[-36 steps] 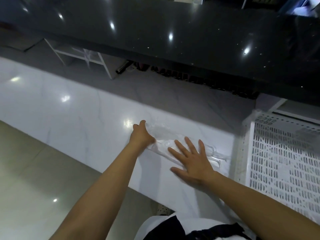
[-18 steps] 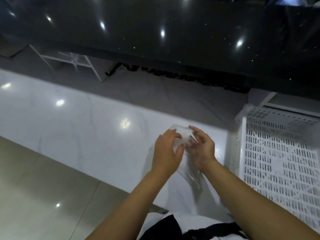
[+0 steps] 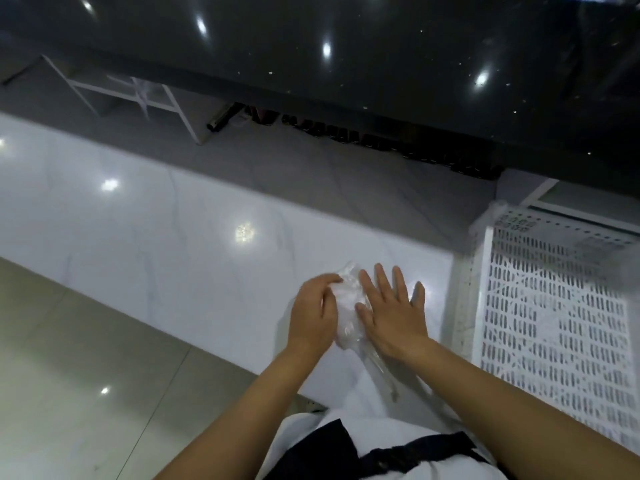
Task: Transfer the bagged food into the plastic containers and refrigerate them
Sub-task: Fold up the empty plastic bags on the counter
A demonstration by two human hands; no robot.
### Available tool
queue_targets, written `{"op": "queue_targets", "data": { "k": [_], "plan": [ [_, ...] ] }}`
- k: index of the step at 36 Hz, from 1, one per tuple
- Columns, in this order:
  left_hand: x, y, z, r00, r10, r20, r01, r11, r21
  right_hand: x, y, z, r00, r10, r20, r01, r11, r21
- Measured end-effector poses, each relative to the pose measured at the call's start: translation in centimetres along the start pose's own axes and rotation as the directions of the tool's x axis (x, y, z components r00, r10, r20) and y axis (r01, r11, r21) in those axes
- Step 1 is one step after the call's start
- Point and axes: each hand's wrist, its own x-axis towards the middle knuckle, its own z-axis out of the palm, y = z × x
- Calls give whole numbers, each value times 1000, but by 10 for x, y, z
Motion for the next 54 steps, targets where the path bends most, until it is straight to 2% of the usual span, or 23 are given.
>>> {"op": "queue_targets", "data": {
  "k": [2, 5, 7, 10, 18, 20, 23, 25, 27, 30, 32, 34, 37, 40, 42, 45, 47, 50, 52, 54],
  "plan": [
    [8, 0, 8, 995, 14, 94, -39, 964, 263, -1, -5, 4, 1000, 13, -23, -13, 999, -33],
    [9, -15, 24, 959, -8, 283, -167, 789, 591, 0, -5, 13, 998, 15, -58, -17, 999, -37],
    [5, -26, 26, 952, 2, 307, -221, 697, 682, 3, -2, 18, 997, 6, -81, -8, 1000, -24],
    [3, -33, 27, 961, 17, 276, -218, 657, 721, 8, 5, 25, 994, -9, -111, 6, 1000, -30],
    [3, -19, 25, 936, -95, 338, -201, 644, 738, 9, 11, 20, 992, -68, -107, 64, 997, -45],
    [9, -13, 17, 926, -116, 360, -186, 688, 702, 12, 14, 12, 993, -94, -69, 89, 994, -69],
    [26, -2, -2, 946, -137, 293, -52, 828, 558, 15, 18, -9, 993, -118, 3, 118, 983, -143],
    [36, 2, -14, 944, -174, 281, 18, 876, 482, 10, 13, -21, 994, -98, -54, 88, 981, -171],
    [42, 4, -22, 924, -193, 331, 16, 882, 470, -5, 4, -31, 985, -64, -158, 46, 992, -114],
    [54, 4, -26, 907, -168, 385, -35, 883, 469, -38, -12, -36, 963, -91, -255, 105, 994, 40],
    [64, 4, -26, 894, -144, 425, -84, 876, 474, -56, -21, -31, 961, -130, -244, 152, 985, 76],
    [74, 6, -24, 853, -112, 510, -182, 851, 492, -67, -29, -22, 979, -124, -159, 136, 988, 68],
    [85, 12, -19, 744, -57, 666, -374, 790, 485, -69, -37, -1, 997, -79, 7, 79, 997, 25],
    [91, 21, -13, 648, -21, 761, -553, 675, 489, -66, -32, 18, 990, -107, 94, 108, 994, -4],
    [92, 25, -9, 617, -56, 785, -566, 662, 492, -63, -22, 23, 982, -169, 82, 172, 984, -34],
    [93, 31, -6, 595, -115, 795, -517, 703, 488, -61, -10, 23, 971, -229, 69, 231, 973, -22],
    [89, 32, -8, 613, -62, 788, -531, 707, 468, -59, -9, 21, 970, -237, 55, 235, 971, 34],
    [72, 25, -20, 680, 111, 725, -591, 669, 451, -59, -14, 13, 976, -214, -29, 216, 969, 118],
    [54, 15, -29, 677, 300, 672, -672, 625, 398, -64, -23, 6, 977, -142, -158, 173, 964, 200],
    [34, 2, -37, 616, 467, 635, -757, 574, 313, -74, -33, 4, 914, -55, -403, 154, 964, 218]
  ]
}}
